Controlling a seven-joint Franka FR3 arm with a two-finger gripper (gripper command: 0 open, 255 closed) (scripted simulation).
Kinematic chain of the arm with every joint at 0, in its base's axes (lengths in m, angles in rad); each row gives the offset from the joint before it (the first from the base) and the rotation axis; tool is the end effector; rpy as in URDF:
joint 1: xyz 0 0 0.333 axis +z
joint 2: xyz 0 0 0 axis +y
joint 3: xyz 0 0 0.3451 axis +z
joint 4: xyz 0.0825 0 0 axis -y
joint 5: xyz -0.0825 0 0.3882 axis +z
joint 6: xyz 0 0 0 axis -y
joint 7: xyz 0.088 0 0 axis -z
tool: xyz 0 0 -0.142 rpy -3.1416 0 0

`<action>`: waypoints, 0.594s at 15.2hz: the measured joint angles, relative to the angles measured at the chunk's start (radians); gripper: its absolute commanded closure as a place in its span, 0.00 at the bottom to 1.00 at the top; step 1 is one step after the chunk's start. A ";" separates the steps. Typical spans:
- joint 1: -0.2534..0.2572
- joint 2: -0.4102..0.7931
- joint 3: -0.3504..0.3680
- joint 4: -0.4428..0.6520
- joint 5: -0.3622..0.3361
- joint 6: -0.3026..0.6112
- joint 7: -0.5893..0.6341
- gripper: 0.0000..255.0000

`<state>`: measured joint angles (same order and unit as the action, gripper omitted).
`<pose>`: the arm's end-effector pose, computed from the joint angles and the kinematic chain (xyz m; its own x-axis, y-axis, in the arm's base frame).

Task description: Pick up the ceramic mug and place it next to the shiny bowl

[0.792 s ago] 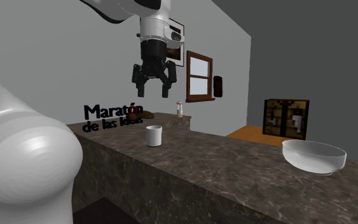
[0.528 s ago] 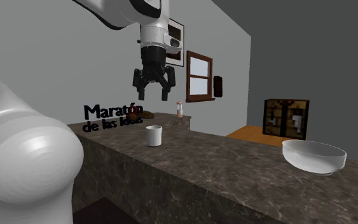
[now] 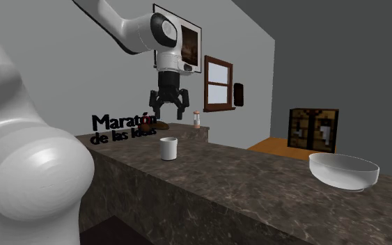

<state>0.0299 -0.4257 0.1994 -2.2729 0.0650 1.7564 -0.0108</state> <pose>0.3911 0.1065 0.5014 0.9749 0.2003 -0.0974 0.2030 -0.9790 0.0184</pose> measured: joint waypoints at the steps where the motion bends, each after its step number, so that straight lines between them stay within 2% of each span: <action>1: 0.006 0.026 0.015 0.017 0.001 0.009 0.015 0.00; 9: 0.044 0.293 0.119 0.179 -0.046 0.107 0.127 0.00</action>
<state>0.0742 -0.1327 0.3184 -2.0941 0.0186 1.8639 0.1159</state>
